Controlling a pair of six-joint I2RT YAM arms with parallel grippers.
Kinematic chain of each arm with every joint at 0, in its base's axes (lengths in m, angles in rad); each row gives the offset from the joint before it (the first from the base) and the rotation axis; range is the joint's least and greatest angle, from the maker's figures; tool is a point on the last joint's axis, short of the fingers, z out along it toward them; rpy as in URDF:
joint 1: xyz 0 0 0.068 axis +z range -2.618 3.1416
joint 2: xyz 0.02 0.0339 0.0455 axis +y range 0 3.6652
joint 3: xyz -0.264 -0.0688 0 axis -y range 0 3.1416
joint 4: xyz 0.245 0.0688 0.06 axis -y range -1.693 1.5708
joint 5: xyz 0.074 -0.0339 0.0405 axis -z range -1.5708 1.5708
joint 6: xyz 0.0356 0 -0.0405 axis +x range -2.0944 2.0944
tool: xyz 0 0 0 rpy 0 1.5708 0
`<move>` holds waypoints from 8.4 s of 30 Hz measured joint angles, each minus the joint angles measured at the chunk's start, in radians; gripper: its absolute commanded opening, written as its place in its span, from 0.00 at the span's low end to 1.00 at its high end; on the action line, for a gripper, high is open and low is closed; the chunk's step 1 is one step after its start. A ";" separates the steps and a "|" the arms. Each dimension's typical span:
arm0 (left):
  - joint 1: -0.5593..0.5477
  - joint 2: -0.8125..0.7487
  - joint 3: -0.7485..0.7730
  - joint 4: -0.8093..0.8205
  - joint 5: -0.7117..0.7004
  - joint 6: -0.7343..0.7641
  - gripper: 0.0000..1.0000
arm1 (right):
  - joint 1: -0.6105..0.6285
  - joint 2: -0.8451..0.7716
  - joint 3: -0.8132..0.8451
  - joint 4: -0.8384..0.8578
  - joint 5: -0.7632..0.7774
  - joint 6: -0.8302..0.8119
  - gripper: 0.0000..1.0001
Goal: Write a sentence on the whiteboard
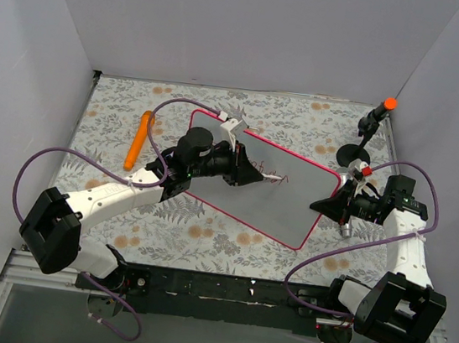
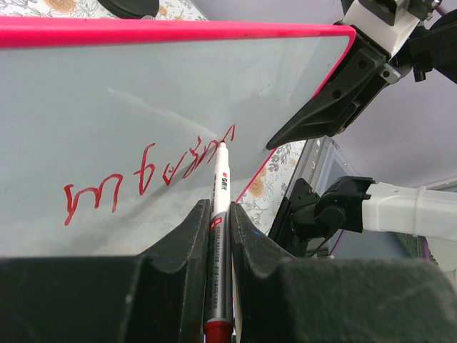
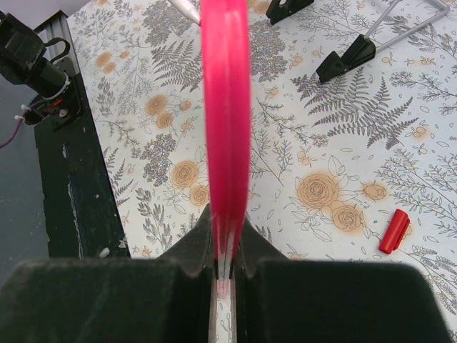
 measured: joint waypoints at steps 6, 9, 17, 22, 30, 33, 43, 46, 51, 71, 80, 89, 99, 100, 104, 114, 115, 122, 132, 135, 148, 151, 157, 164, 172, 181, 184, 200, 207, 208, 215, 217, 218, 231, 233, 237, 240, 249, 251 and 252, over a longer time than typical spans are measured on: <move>0.000 0.002 0.000 -0.018 0.008 0.003 0.00 | 0.000 0.000 0.000 0.000 0.000 0.000 0.01; 0.000 0.006 0.000 -0.023 0.013 0.005 0.00 | 0.000 0.000 0.000 0.000 0.000 0.000 0.01; 0.000 0.026 0.000 -0.018 0.038 0.001 0.00 | 0.000 0.000 0.000 0.000 0.000 0.000 0.01; 0.000 0.042 0.001 -0.011 0.055 -0.005 0.00 | 0.000 0.000 0.000 0.000 0.000 0.000 0.01; 0.000 0.057 0.021 -0.005 0.070 -0.012 0.00 | 0.000 0.000 0.000 0.000 0.000 0.000 0.01; 0.000 0.057 0.024 -0.005 0.070 -0.015 0.00 | 0.000 0.000 0.000 0.000 0.000 0.000 0.01; 0.000 0.057 0.035 0.002 0.069 -0.016 0.00 | 0.000 0.000 0.000 0.000 0.000 0.000 0.01; 0.000 0.057 0.035 0.002 0.069 -0.015 0.00 | 0.000 0.000 0.000 0.000 0.000 0.000 0.01; 0.000 0.057 0.035 0.002 0.069 -0.015 0.00 | 0.000 0.000 0.000 0.000 0.000 0.000 0.01; 0.000 0.056 -0.013 -0.038 0.070 -0.017 0.00 | 0.000 0.000 0.000 0.000 0.000 0.000 0.01; 0.000 0.056 -0.037 -0.092 0.053 -0.005 0.00 | 0.000 0.000 0.000 0.000 0.000 -0.001 0.01; 0.000 0.023 -0.032 -0.113 0.017 0.005 0.00 | 0.000 0.000 0.000 0.000 0.000 -0.001 0.01; 0.010 -0.139 -0.024 -0.120 0.055 0.001 0.00 | 0.000 0.000 0.000 0.000 0.000 -0.002 0.01; 0.010 -0.177 -0.023 -0.125 0.054 0.002 0.00 | 0.000 0.000 0.000 0.000 0.000 -0.002 0.01; 0.015 -0.310 0.009 -0.175 0.009 0.016 0.00 | 0.000 0.000 0.000 -0.001 0.000 -0.003 0.01; 0.033 -0.483 -0.032 -0.217 -0.153 0.045 0.00 | 0.001 0.000 0.000 -0.001 -0.001 -0.005 0.01; 0.033 -0.498 -0.055 -0.217 -0.160 0.046 0.00 | 0.001 0.000 0.000 -0.001 -0.001 -0.006 0.01; 0.033 -0.662 -0.225 -0.210 -0.186 0.064 0.00 | 0.001 0.000 0.000 -0.006 -0.004 -0.018 0.01; 0.033 -0.773 -0.286 -0.217 -0.258 0.083 0.00 | 0.001 0.000 0.000 -0.022 -0.011 -0.045 0.01; 0.033 -0.781 -0.286 -0.220 -0.271 0.083 0.00 | 0.001 0.000 0.000 -0.024 -0.012 -0.048 0.01; 0.033 -0.885 -0.385 -0.197 -0.272 -0.001 0.00 | 0.001 0.000 0.000 -0.031 -0.015 -0.057 0.01; 0.033 -0.924 -0.417 -0.183 -0.271 -0.031 0.00 | 0.001 0.000 0.000 -0.032 -0.015 -0.060 0.01; 0.033 -0.954 -0.482 -0.152 -0.267 -0.084 0.00 | 0.001 0.000 0.000 -0.036 -0.016 -0.065 0.01; 0.033 -0.950 -0.509 -0.126 -0.237 -0.108 0.00 | 0.001 0.000 0.000 -0.038 -0.018 -0.069 0.01; 0.033 -0.912 -0.533 -0.117 -0.194 -0.107 0.00 | 0.001 0.000 0.000 -0.038 -0.018 -0.071 0.01; 0.033 -0.925 -0.569 -0.095 -0.165 -0.107 0.00 | 0.001 0.000 0.000 -0.042 -0.018 -0.076 0.01; 0.033 -0.924 -0.569 -0.084 -0.151 -0.108 0.00 | 0.001 0.000 0.000 -0.042 -0.018 -0.076 0.01; 0.033 -0.933 -0.578 -0.049 -0.119 -0.112 0.00 | 0.001 -0.008 0.000 -0.050 -0.016 -0.084 0.01; 0.033 -0.857 -0.578 -0.013 -0.090 -0.112 0.00 | 0.001 -0.014 0.000 -0.059 -0.016 -0.094 0.01; 0.032 -0.847 -0.579 -0.008 -0.086 -0.113 0.00 | 0.001 -0.015 0.000 -0.060 -0.016 -0.095 0.01; 0.001 -0.787 -0.579 0.034 -0.070 -0.115 0.00 | 0.001 -0.032 0.000 -0.060 -0.010 -0.102 0.01; -0.012 -0.779 -0.579 0.045 -0.076 -0.112 0.00 | 0.001 -0.032 0.000 -0.060 -0.011 -0.102 0.01; -0.016 -0.778 -0.579 0.047 -0.080 -0.109 0.00 | 0.001 -0.032 0.000 -0.060 -0.011 -0.102 0.01; -0.023 -0.838 -0.598 0.031 -0.287 -0.033 0.00 | -0.040 -0.028 0.011 -0.133 -0.009 -0.168 0.01; -0.023 -0.847 -0.602 0.034 -0.300 -0.030 0.00 | -0.057 -0.016 0.034 -0.171 0.001 -0.202 0.01; -0.023 -0.847 -0.610 0.040 -0.309 -0.018 0.00 | -0.105 0.024 0.108 -0.287 0.020 -0.297 0.01; -0.023 -0.838 -0.610 0.041 -0.320 -0.005 0.00 | -0.137 0.057 0.140 -0.350 0.027 -0.362 0.01; 0.042 -0.756 -0.581 0.100 -0.344 0.088 0.00 | -0.176 0.118 0.142 -0.422 0.010 -0.450 0.01; 0.115 -0.721 -0.582 0.146 -0.296 0.072 0.00 | -0.176 0.118 0.142 -0.423 0.008 -0.450 0.01; 0.162 -0.700 -0.584 0.172 -0.257 0.059 0.00 | -0.177 0.118 0.140 -0.420 0.006 -0.449 0.01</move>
